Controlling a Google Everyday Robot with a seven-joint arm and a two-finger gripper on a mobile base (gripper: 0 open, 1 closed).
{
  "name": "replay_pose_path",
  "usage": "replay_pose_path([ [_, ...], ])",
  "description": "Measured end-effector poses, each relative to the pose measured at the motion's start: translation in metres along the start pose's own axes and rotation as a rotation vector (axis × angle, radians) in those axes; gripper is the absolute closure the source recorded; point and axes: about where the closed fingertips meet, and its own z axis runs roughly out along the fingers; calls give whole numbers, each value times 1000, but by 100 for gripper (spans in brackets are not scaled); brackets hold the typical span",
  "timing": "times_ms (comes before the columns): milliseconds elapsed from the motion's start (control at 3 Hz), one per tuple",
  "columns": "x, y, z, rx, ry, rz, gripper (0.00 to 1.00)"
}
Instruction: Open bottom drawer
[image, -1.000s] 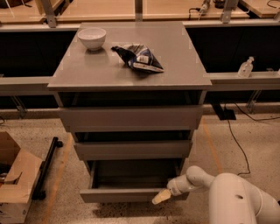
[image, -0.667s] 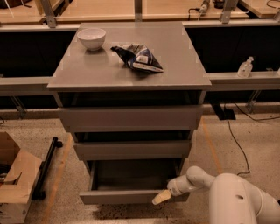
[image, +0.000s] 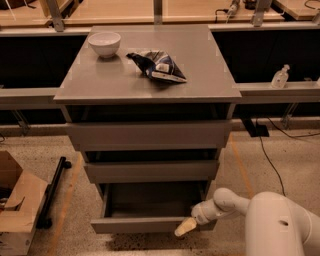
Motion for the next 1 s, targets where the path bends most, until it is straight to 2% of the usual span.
replay_pose_path([
  [333, 8, 18, -11, -20, 12, 13, 0],
  [667, 25, 27, -7, -67, 32, 61, 0],
  [1000, 20, 31, -13, -67, 32, 62, 0],
])
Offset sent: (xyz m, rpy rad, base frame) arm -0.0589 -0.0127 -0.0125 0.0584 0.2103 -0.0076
